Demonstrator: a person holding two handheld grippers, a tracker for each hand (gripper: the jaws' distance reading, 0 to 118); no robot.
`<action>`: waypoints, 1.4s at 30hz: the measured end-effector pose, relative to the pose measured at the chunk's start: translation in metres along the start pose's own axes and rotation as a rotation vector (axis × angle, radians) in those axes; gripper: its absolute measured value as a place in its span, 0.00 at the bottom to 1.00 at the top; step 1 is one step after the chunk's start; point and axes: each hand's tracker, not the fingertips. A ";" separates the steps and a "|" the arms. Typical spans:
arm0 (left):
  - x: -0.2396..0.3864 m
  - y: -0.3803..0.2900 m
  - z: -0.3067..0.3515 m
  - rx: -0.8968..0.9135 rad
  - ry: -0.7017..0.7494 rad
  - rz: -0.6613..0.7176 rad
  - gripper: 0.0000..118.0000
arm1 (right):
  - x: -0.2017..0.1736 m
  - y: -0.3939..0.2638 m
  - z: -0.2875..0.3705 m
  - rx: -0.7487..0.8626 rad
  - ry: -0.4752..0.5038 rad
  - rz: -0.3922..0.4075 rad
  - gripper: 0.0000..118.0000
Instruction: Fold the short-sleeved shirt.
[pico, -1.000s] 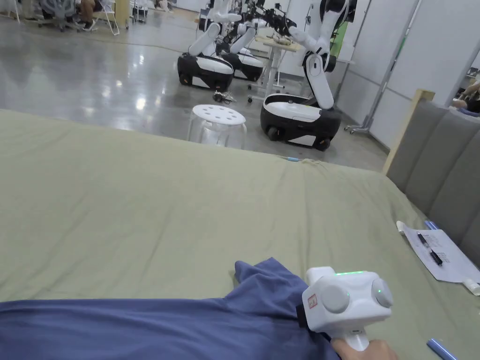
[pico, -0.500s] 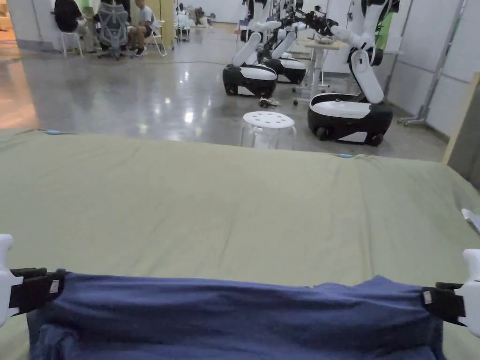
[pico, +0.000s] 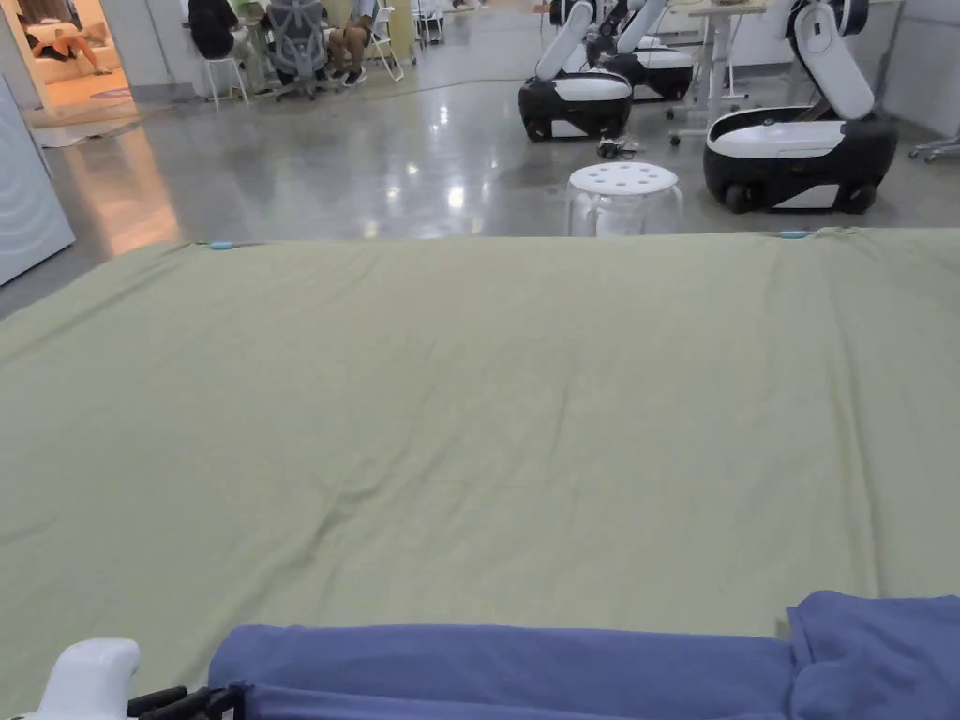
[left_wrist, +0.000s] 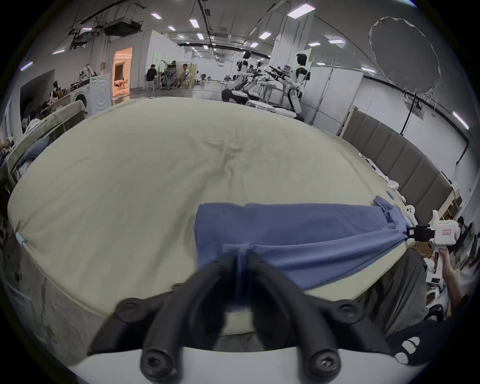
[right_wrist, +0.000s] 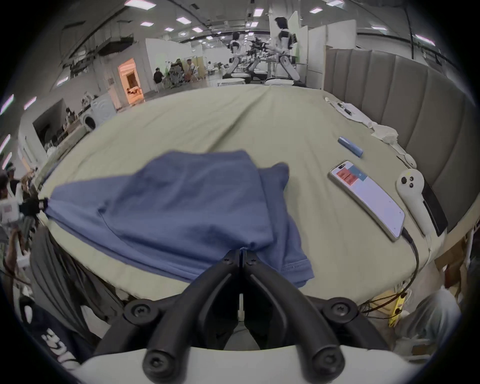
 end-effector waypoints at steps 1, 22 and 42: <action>-0.002 -0.003 -0.001 0.008 0.006 -0.004 0.31 | -0.001 0.000 -0.002 -0.011 0.001 0.017 0.14; 0.131 0.087 0.038 0.412 0.023 -0.094 0.10 | -0.106 0.116 0.025 0.352 -0.063 0.096 0.11; -0.008 0.064 0.026 0.067 -0.210 0.160 0.58 | -0.104 0.086 0.000 0.227 0.036 0.022 0.00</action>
